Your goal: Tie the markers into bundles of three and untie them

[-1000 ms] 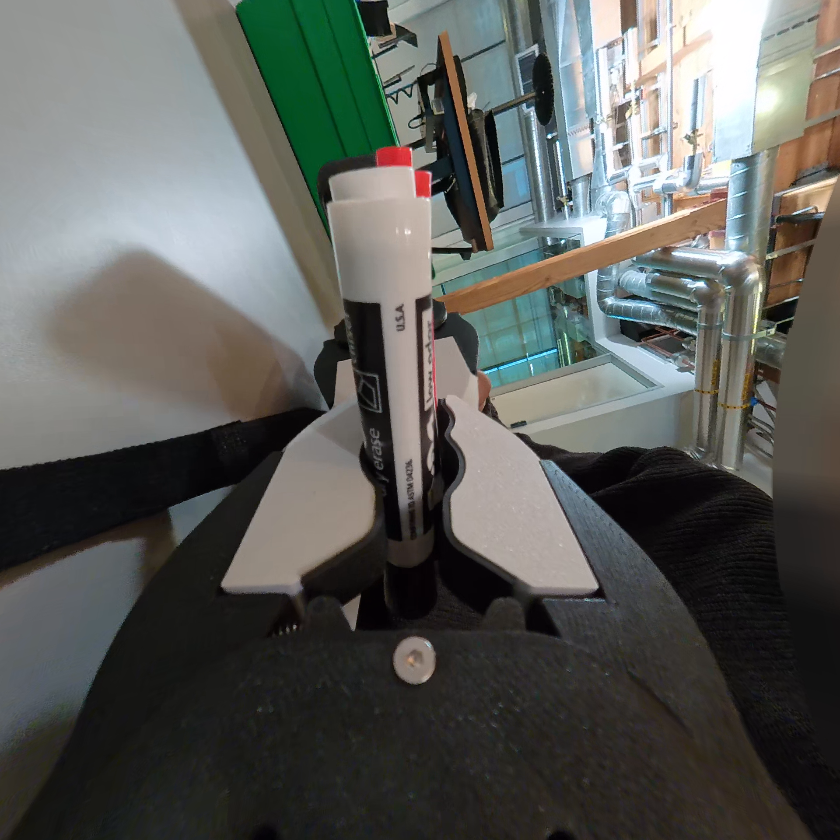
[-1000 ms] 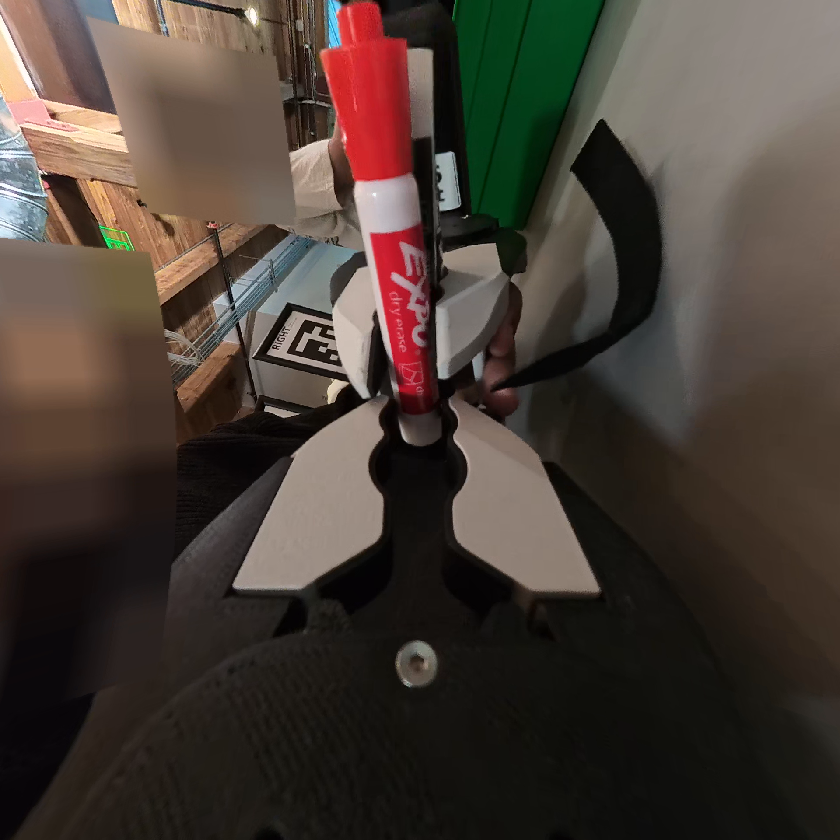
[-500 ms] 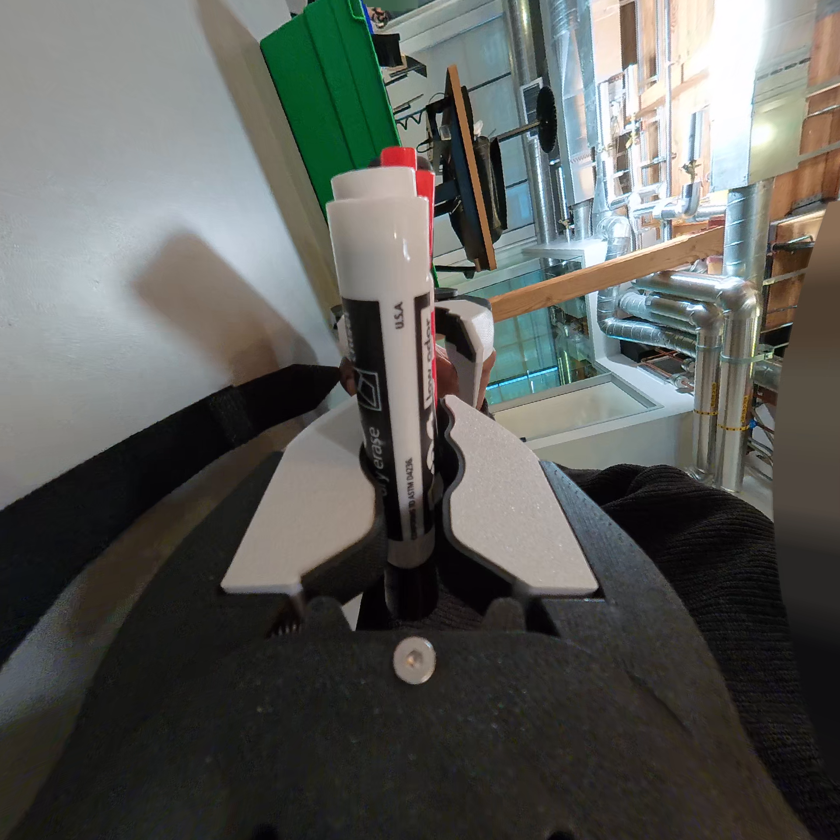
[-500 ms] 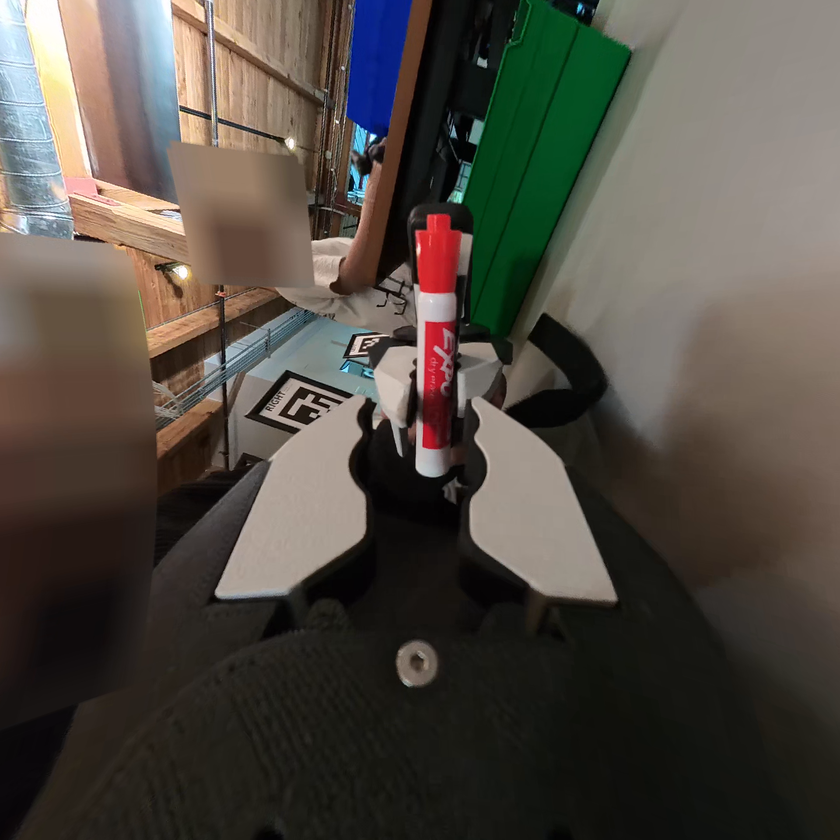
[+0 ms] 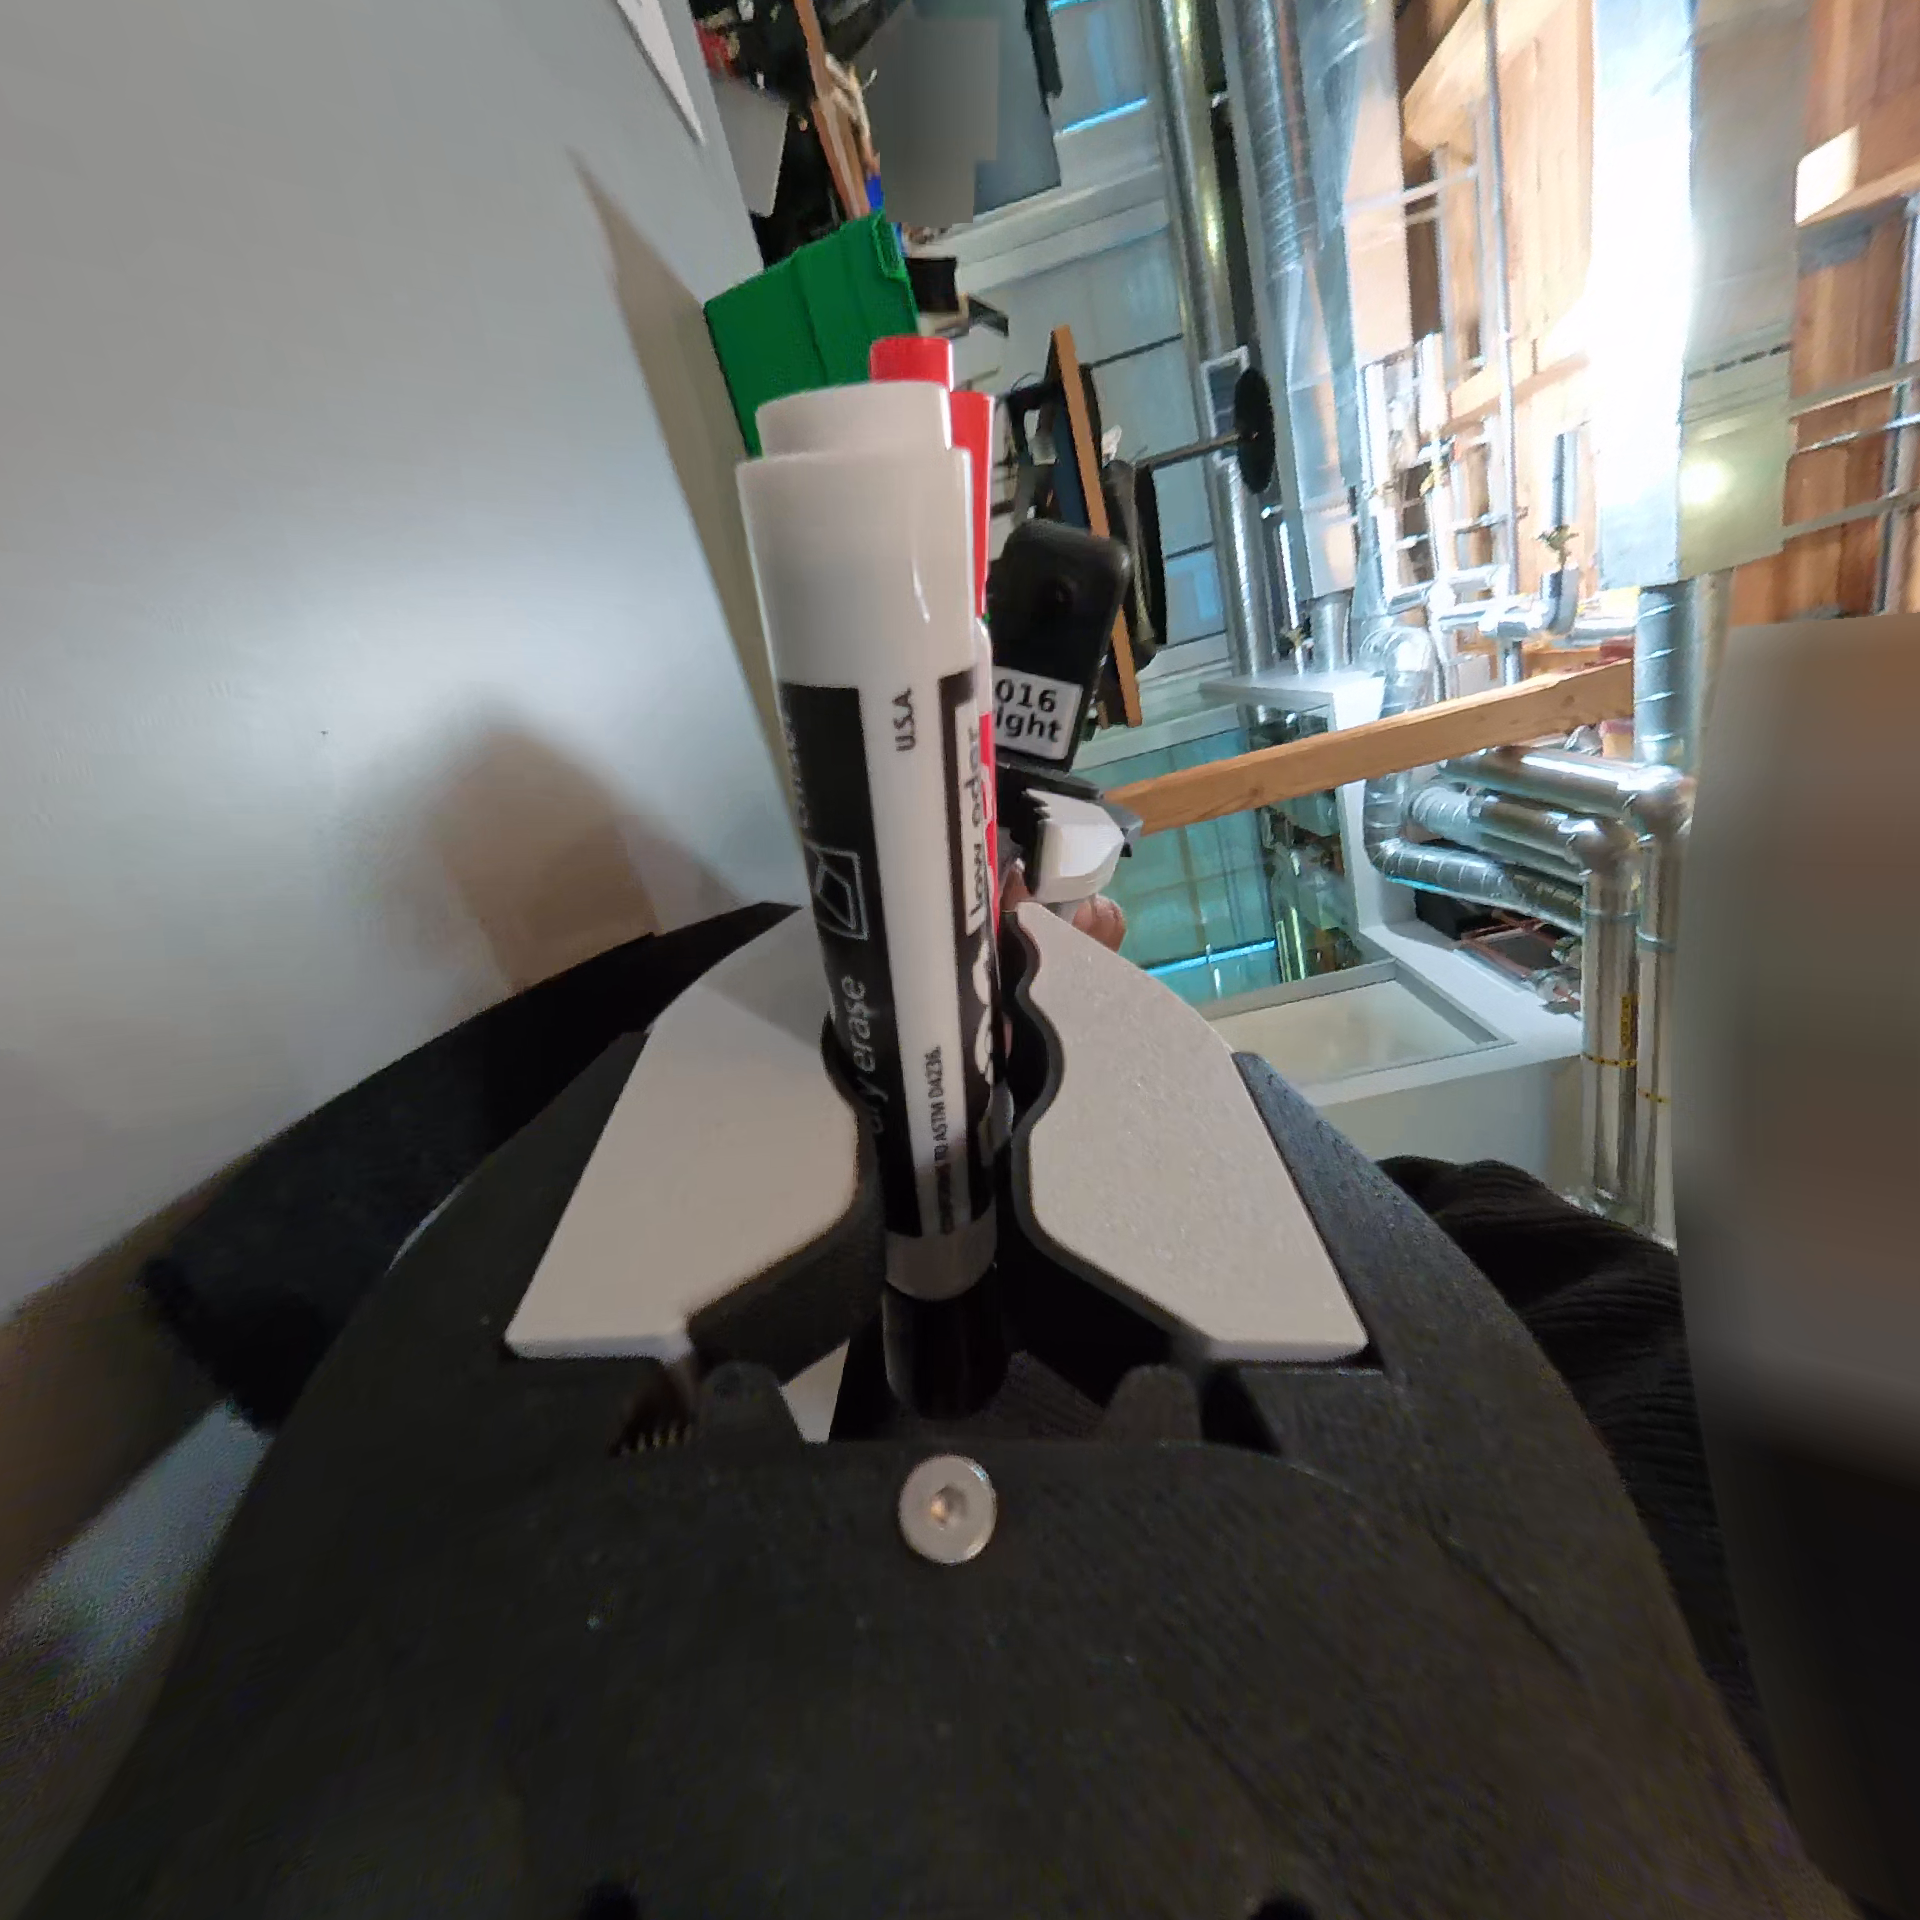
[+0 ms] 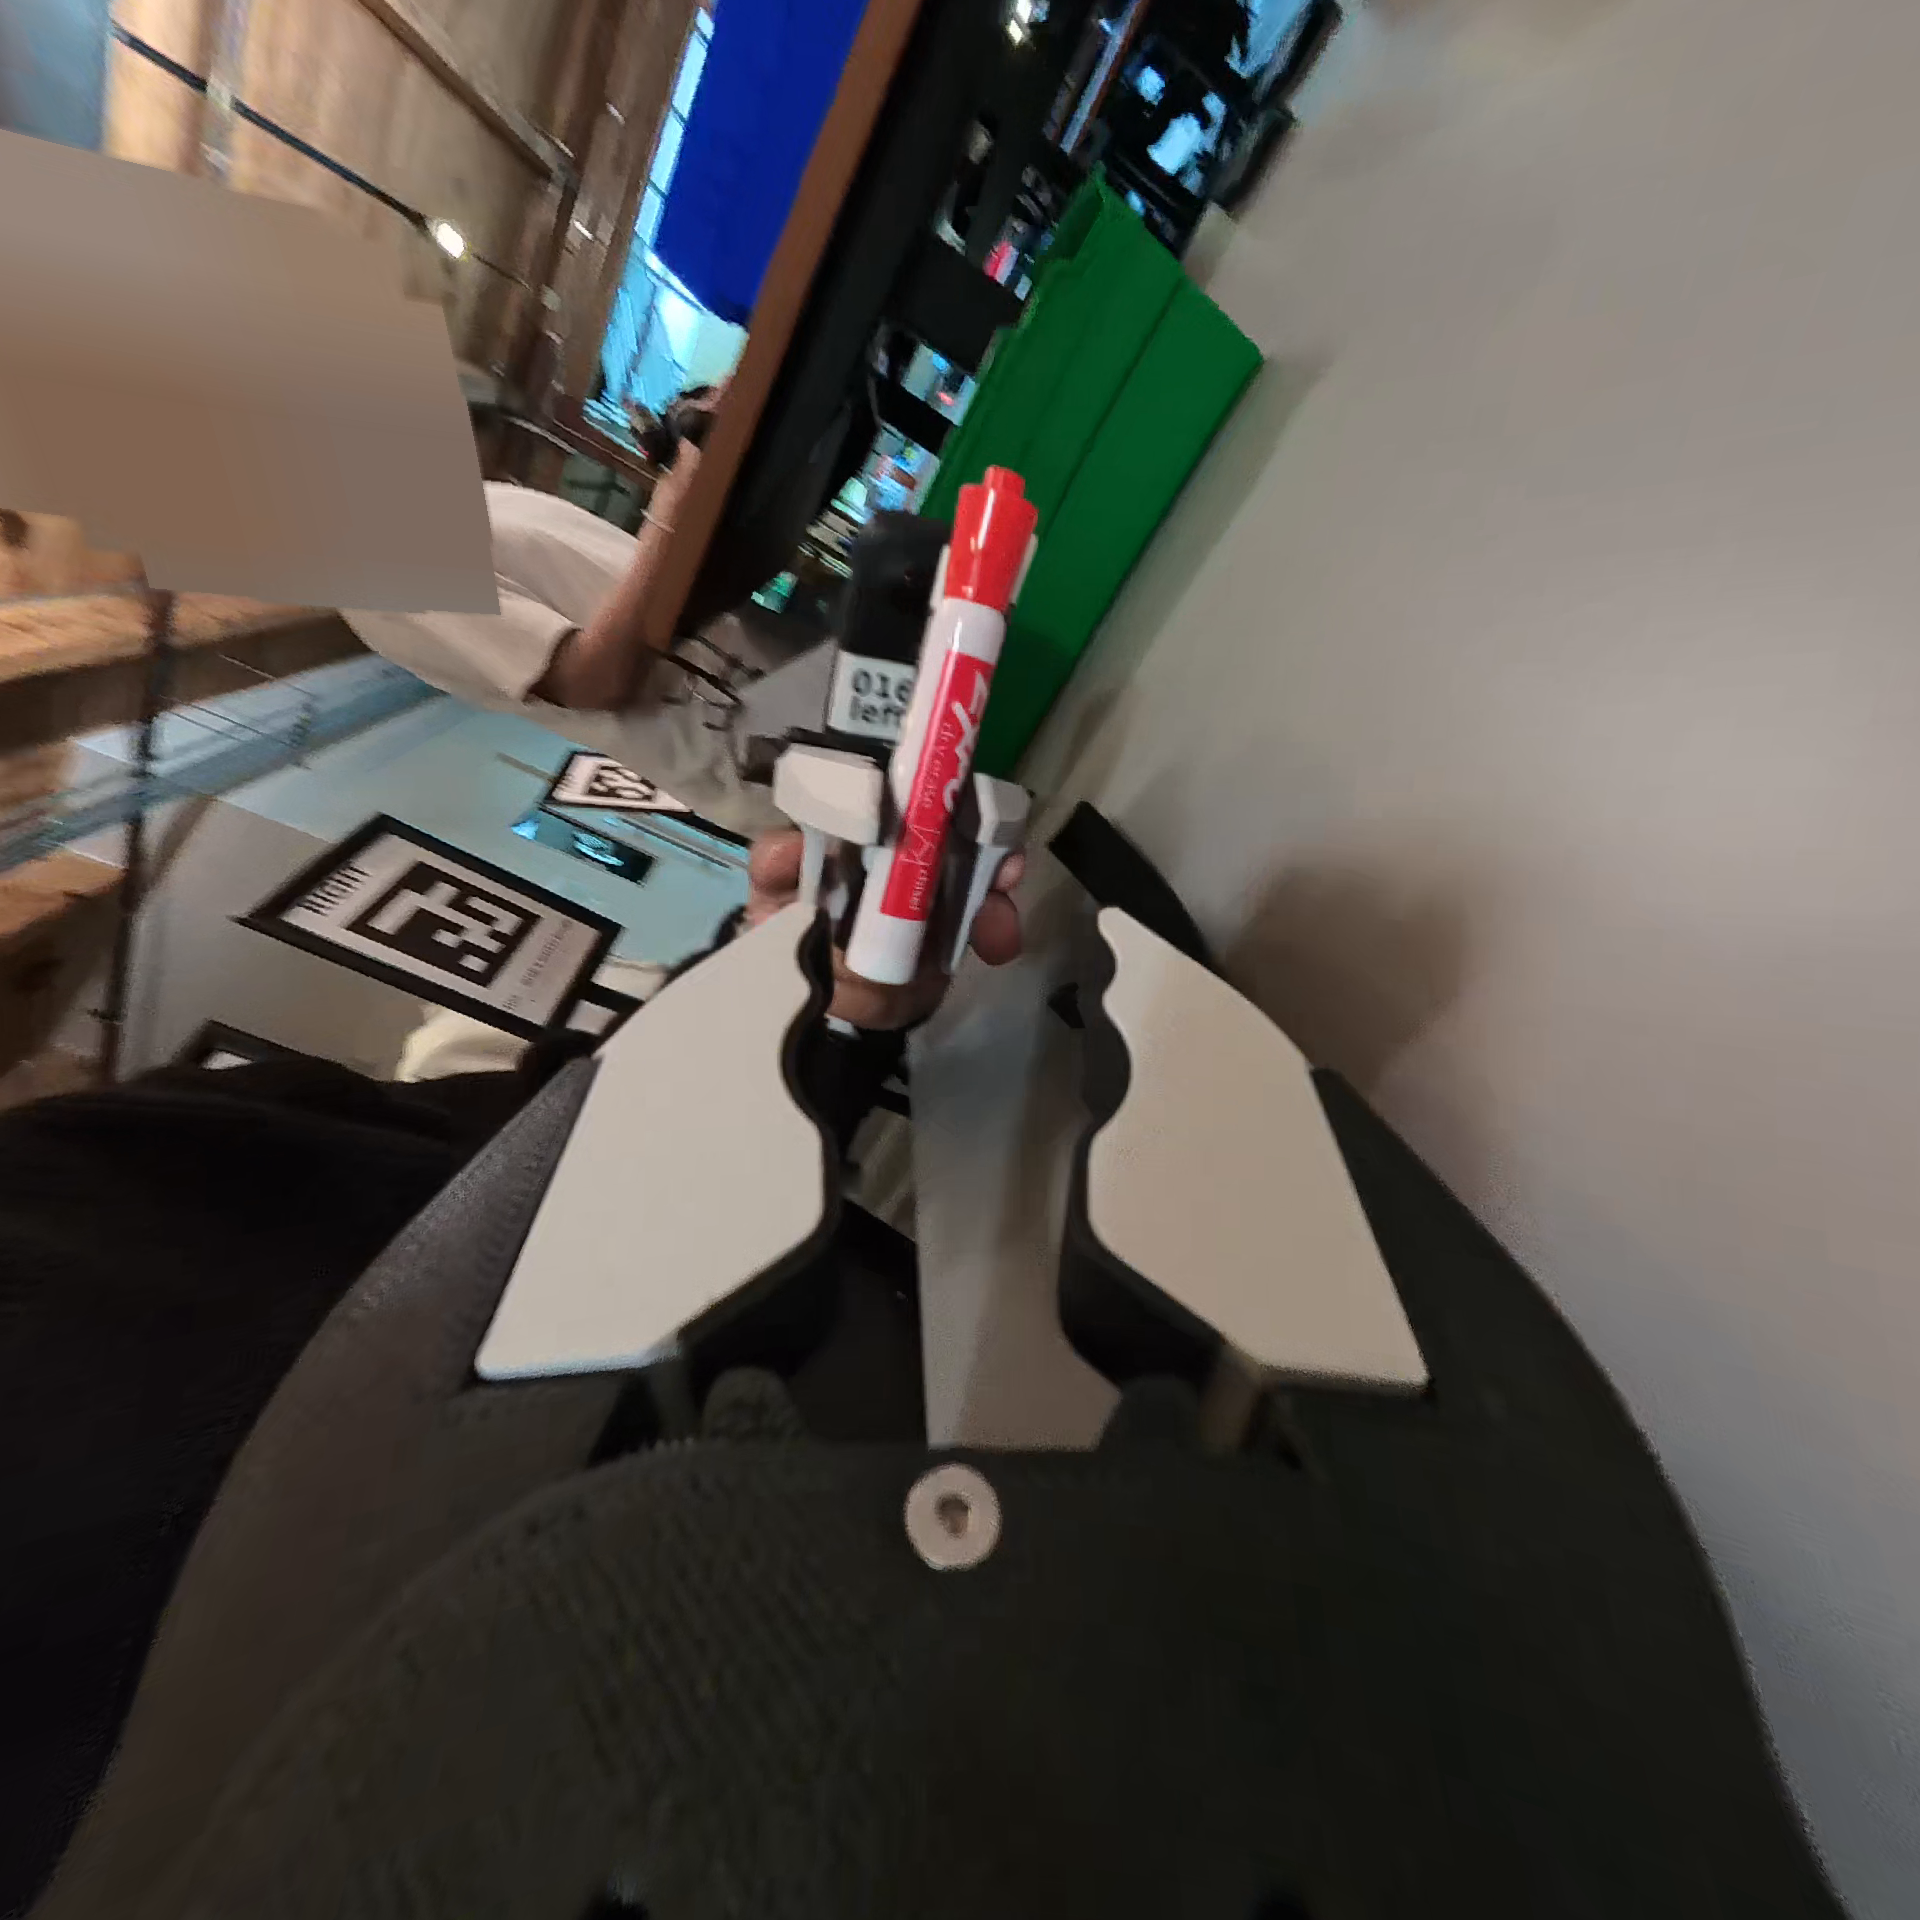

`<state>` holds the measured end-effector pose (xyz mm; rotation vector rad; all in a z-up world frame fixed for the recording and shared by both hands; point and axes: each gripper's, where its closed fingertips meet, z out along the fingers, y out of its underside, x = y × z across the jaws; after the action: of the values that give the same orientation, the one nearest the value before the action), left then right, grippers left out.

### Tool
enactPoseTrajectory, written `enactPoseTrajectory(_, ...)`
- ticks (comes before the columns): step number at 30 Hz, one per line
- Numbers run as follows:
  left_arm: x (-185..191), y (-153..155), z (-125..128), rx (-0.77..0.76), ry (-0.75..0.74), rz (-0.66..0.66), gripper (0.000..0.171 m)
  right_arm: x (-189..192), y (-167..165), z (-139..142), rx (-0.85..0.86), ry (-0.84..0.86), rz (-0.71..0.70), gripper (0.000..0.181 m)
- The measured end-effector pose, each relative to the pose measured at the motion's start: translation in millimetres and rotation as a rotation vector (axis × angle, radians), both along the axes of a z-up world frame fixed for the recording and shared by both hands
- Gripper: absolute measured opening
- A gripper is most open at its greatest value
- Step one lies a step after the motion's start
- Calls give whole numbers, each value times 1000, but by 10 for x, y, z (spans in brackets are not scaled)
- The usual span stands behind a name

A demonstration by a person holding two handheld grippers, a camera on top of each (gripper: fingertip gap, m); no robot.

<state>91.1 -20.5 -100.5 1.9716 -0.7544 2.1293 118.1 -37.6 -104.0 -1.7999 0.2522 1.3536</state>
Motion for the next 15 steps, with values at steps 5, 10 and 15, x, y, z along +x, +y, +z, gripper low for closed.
enactPoseTrajectory(5,-42,-159,-109,52,62,-106,21,-166,-6,-258,-95,-132,35,52)
enactPoseTrajectory(10,-135,-337,-386,89,212,-222,21,-251,40,-481,-190,-171,42,43)
enactPoseTrajectory(15,-147,-431,-501,120,263,-260,21,-157,47,-441,-187,-115,19,2)
